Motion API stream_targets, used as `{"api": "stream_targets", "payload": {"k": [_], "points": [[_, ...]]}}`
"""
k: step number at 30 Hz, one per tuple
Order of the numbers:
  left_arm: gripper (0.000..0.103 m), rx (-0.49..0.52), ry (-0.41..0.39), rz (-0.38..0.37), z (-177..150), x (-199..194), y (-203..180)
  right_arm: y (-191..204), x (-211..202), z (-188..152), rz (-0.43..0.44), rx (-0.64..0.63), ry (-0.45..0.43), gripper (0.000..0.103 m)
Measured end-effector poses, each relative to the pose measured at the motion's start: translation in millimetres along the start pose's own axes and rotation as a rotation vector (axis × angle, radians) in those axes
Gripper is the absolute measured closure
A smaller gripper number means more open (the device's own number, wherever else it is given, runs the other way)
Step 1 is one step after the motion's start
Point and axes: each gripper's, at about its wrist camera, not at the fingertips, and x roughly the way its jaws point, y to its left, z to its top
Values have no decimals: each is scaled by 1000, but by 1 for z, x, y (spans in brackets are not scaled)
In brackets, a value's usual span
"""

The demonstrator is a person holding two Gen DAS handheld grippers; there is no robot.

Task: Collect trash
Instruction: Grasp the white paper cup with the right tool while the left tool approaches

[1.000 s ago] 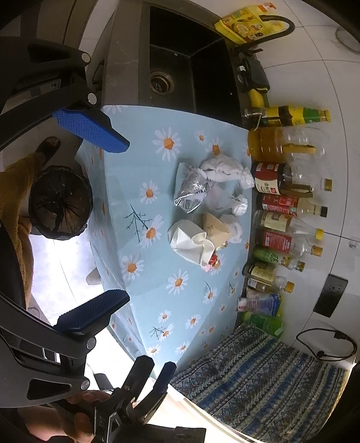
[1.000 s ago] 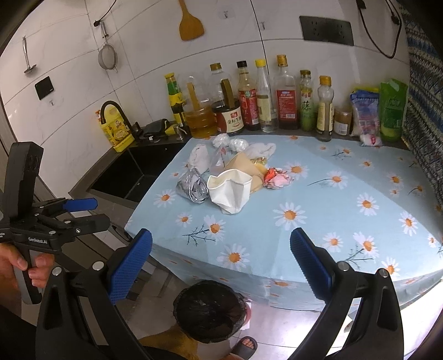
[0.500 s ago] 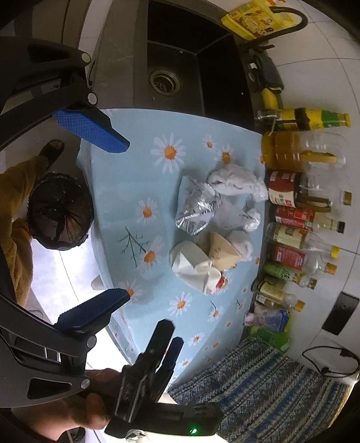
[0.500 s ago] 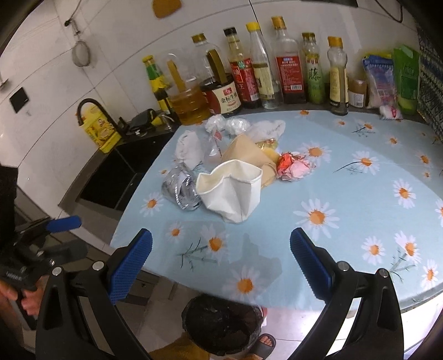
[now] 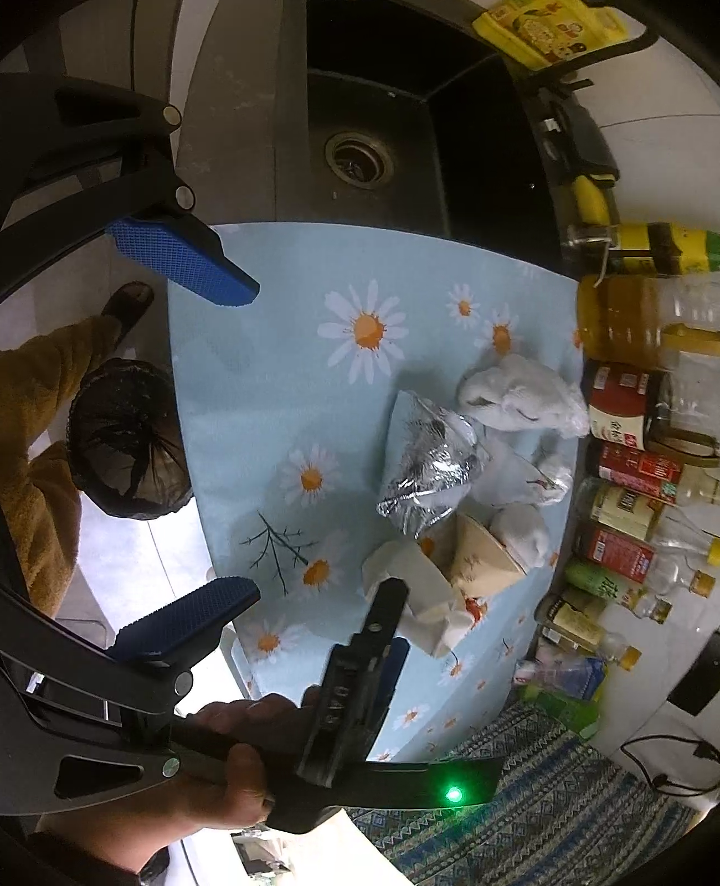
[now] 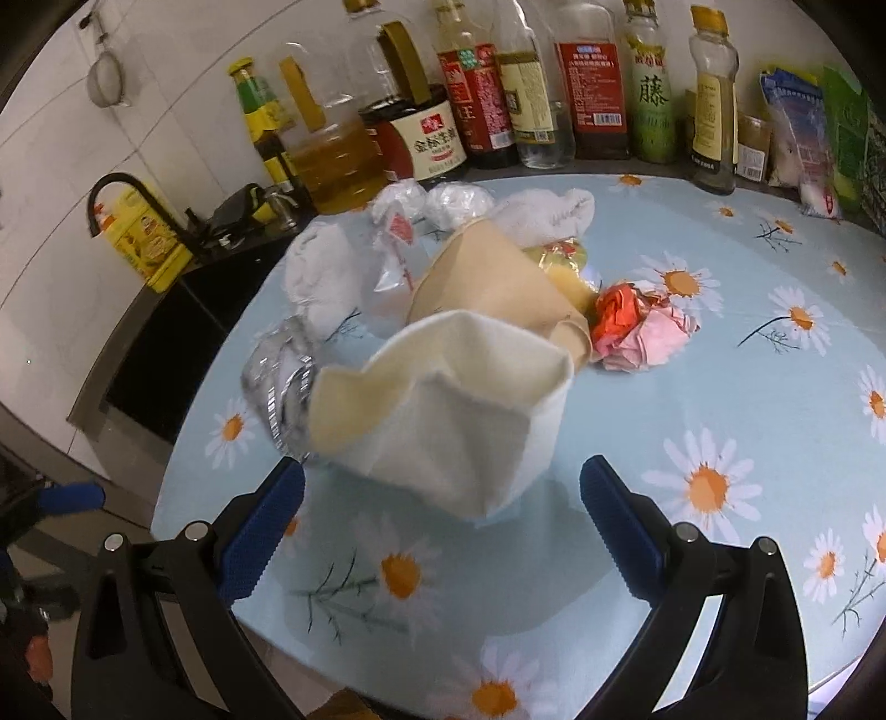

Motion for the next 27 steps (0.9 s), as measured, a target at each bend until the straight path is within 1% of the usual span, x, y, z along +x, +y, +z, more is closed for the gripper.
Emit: {"api": "stream_targets", "payload": {"k": [4, 6, 7, 8, 10, 11, 17, 27], "points": [[8, 3, 8, -14, 4, 7, 3, 1, 7, 5, -1, -10, -9, 4], [8, 6, 10, -15, 6, 10, 3, 0, 6, 6, -12, -13, -27, 4], [8, 6, 11, -15, 7, 10, 3, 0, 7, 7, -13, -18, -33, 6], [8, 4, 14, -18, 8, 12, 4, 0, 8, 7, -17, -23, -28, 9], [8, 2, 19, -19, 9, 13, 5, -1, 10, 8, -6, -20, -14, 24], [8, 1, 21, -19, 9, 14, 6, -2, 11, 8, -5, -19, -10, 28], [8, 1, 23, -20, 12, 17, 5, -2, 8, 6, -9, -38, -16, 30], [8, 21, -1, -2, 28, 20, -2, -2, -24, 5, 5, -51, -64, 32]]}}
